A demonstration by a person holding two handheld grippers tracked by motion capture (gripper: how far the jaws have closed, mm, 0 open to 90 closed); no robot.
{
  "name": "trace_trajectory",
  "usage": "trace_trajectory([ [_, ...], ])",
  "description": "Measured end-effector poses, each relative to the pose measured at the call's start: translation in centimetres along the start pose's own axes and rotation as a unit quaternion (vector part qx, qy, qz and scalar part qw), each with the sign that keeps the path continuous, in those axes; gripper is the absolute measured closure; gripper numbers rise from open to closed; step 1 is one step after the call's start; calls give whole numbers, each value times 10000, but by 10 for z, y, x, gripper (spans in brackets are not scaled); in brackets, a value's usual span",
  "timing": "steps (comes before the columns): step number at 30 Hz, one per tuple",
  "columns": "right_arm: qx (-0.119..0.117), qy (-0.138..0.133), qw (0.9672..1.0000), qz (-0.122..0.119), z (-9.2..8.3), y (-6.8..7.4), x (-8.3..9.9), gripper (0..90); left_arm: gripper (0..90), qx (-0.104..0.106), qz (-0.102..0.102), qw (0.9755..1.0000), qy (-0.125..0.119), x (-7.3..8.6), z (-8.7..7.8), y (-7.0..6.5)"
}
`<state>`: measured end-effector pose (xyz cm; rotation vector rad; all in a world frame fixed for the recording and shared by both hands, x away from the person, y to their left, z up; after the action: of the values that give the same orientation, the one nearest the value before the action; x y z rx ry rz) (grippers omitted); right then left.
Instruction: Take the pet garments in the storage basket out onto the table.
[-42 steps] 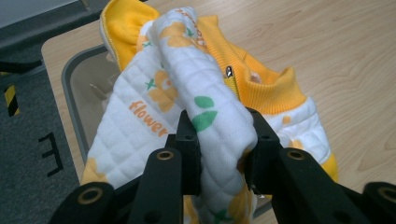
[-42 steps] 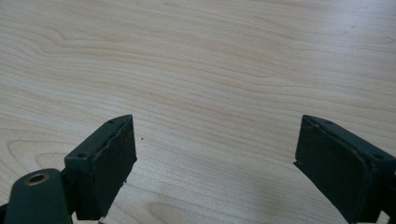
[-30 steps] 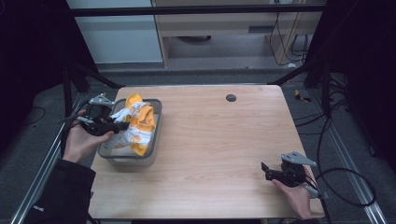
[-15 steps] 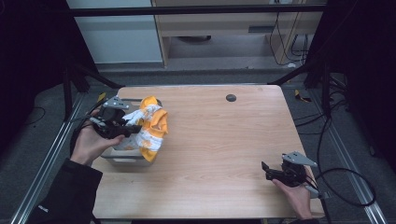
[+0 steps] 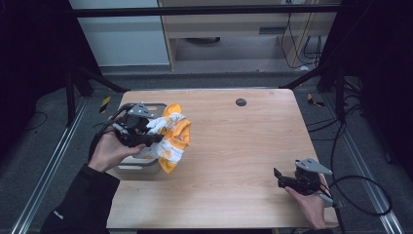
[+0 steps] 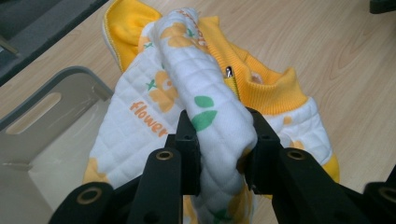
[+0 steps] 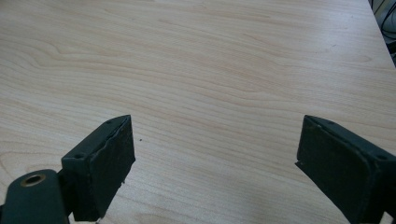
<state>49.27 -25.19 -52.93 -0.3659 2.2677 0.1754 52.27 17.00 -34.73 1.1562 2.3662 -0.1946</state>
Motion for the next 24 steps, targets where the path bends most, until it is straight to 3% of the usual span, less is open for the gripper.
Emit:
trace_trajectory([
  [12, 40, -24, 10000, -56, 0, -1, 0, 112, 704, 169, 403, 9988, 220, -13, 17, -20],
  [24, 46, -69, 9999, -63, -1, -2, -1, 112, 702, 296, 829, 9952, 434, -24, 38, -42],
])
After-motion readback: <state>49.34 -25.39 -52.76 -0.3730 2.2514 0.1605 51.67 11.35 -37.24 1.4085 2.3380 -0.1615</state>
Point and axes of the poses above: each handheld gripper's, and its own axes: z roughly forward along the jaws, x roughly out of its underside, y roughly to its left, the point moved 8 cm from there along z, roughly forward along the jaws, and after that the axes turned 10 degrees about y, right-handed, at the moved point
